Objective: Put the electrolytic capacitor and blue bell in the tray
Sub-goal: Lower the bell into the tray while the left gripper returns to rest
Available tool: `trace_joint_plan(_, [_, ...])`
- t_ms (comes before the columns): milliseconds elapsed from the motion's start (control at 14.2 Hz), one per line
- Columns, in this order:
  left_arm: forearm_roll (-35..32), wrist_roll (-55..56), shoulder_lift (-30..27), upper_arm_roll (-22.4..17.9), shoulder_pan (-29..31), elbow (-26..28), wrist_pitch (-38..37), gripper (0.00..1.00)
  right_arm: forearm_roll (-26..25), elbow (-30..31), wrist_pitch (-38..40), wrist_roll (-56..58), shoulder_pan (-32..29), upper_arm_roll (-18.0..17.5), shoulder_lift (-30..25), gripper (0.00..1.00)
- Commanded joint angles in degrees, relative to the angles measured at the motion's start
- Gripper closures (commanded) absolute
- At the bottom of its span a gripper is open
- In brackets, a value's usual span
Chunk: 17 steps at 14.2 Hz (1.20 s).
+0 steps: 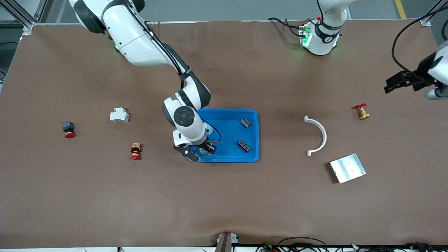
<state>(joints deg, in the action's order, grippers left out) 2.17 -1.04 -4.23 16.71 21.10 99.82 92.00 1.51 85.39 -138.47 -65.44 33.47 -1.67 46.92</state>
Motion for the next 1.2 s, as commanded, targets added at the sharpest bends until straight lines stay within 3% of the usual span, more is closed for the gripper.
trace_joint_plan(0, [1.34, -0.72, 5.73, 0.34, 0.34, -9.02, -6.3, 0.0, -2.48, -1.63, 0.31, -2.15, 0.98, 0.71, 0.89, 0.0])
trace_joint_plan(352, [0.38, 6.21, 5.99, 0.52, -0.54, -9.03, -6.3, 0.0, -2.66, -2.86, 2.15, -1.79, 0.54, 0.88, 0.02, 0.0])
trace_joint_plan(846, [-1.9, 6.48, 8.36, 0.6, -0.98, -9.03, -3.5, 0.0, -5.37, -6.02, 10.83, -0.22, -0.77, 1.32, -2.0, 0.0])
trace_joint_plan(1128, [-2.43, 6.57, 8.1, 1.04, -0.98, -9.12, -3.4, 0.0, -7.05, -6.02, 17.43, 9.61, -4.2, 1.23, -5.78, 0.0])
